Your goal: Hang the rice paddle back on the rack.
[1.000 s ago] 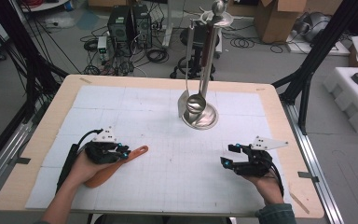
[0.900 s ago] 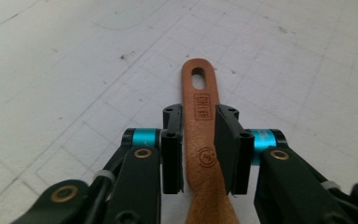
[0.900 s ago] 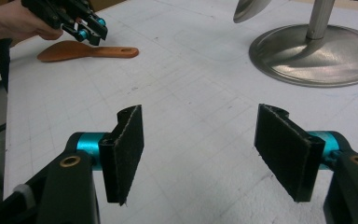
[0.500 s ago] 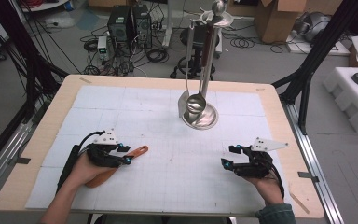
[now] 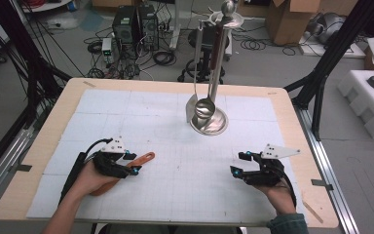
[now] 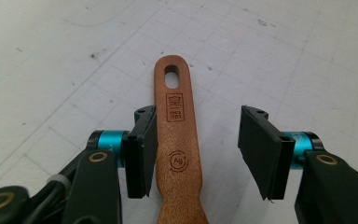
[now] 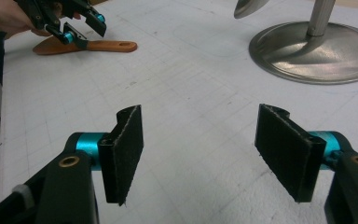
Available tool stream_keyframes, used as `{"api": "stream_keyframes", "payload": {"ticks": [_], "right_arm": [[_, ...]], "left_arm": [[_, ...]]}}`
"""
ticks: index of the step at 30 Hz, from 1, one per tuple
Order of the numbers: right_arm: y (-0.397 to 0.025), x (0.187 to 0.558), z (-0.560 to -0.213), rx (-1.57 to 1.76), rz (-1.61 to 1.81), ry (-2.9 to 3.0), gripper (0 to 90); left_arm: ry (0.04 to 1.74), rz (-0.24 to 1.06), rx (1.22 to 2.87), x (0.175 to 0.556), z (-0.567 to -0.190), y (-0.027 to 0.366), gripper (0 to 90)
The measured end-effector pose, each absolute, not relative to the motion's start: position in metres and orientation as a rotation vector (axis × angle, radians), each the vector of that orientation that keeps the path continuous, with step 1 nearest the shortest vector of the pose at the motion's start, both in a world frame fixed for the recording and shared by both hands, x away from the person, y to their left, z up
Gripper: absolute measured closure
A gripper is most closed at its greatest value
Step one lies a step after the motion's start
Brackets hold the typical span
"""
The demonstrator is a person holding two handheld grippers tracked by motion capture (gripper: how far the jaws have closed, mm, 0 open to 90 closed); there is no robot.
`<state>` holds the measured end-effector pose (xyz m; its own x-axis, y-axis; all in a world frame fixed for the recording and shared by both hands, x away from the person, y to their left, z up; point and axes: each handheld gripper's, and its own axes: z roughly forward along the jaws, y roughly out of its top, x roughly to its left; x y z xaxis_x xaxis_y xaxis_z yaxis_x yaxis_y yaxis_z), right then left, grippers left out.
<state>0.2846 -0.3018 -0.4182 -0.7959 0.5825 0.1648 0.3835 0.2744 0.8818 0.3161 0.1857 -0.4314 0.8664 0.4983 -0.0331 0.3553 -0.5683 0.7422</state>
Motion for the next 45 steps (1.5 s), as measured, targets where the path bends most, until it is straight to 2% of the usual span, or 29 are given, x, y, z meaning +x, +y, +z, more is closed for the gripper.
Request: {"api": "stream_keyframes", "payload": {"ticks": [4, 11, 28, 45], "right_arm": [[-0.3017, 0.2843, -0.4181, 0.895, 1.530, 2.346, 32.4], [-0.3034, 0.2825, -0.4169, 0.900, 1.531, 2.334, 32.2], [-0.3036, 0.2837, -0.4179, 0.894, 1.518, 2.339, 32.0], [-0.3030, 0.2843, -0.4185, 0.885, 1.512, 2.335, 32.0]], "left_arm": [[0.636, 0.236, 2.249, 0.3183, -0.4342, 0.1839, 47.9], [0.655, 0.258, 2.286, 0.3195, -0.4385, 0.1784, 53.9], [0.684, 0.263, 2.273, 0.3222, -0.4395, 0.1805, 64.8], [0.665, 0.286, 2.276, 0.3202, -0.4386, 0.1791, 65.2]]}}
